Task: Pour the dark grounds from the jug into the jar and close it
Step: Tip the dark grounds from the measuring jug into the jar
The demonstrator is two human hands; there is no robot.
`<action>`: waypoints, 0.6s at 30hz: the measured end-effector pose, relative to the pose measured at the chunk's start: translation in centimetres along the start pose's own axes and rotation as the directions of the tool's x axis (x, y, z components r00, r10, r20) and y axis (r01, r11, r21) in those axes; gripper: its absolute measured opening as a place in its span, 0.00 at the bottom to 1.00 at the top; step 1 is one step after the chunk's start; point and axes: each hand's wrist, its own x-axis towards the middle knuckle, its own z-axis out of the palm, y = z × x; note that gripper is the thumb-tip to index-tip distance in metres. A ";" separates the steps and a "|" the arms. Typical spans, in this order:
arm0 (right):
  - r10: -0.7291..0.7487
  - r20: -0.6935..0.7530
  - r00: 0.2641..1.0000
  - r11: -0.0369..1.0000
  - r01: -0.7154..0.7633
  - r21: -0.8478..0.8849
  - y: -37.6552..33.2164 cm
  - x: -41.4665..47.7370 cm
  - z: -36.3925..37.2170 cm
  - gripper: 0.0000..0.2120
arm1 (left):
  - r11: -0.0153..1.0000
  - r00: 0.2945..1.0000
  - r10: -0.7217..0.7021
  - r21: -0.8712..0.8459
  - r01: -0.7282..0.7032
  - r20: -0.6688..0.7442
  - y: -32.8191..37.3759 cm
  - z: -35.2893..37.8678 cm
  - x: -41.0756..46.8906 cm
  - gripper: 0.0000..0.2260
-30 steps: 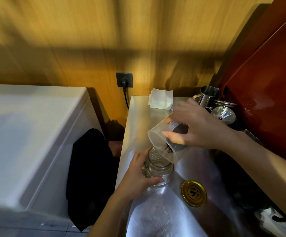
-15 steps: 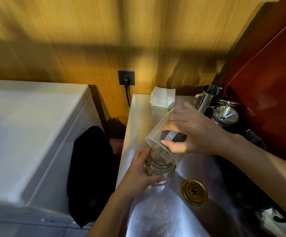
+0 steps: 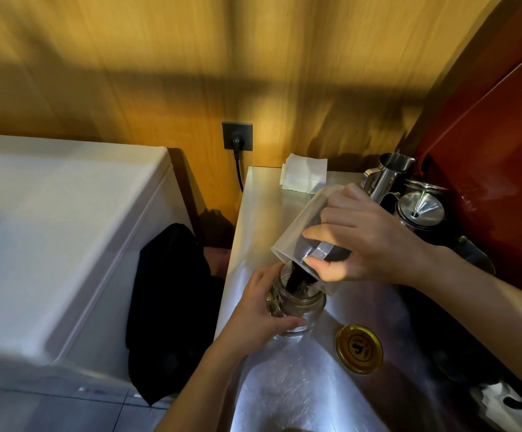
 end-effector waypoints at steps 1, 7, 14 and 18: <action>-0.010 -0.008 1.000 1.000 0.010 -0.004 0.0 0.0 0.0 0.12 | 1.000 1.000 -0.002 0.002 0.002 0.001 0.0 0.0 0.0 0.36; -0.030 -0.044 0.999 0.999 0.030 -0.012 0.1 -0.1 0.2 0.14 | 1.000 1.000 -0.007 0.017 0.007 -0.005 0.1 0.1 0.0 0.36; -0.084 -0.106 0.991 0.996 0.083 -0.014 0.2 -0.1 0.8 0.13 | 1.000 1.000 -0.013 -0.006 0.013 -0.010 0.4 0.0 -0.1 0.35; -0.109 -0.112 0.988 0.994 0.106 -0.026 0.3 -0.1 0.8 0.14 | 1.000 1.000 -0.007 0.001 0.007 -0.007 0.4 0.1 -0.1 0.35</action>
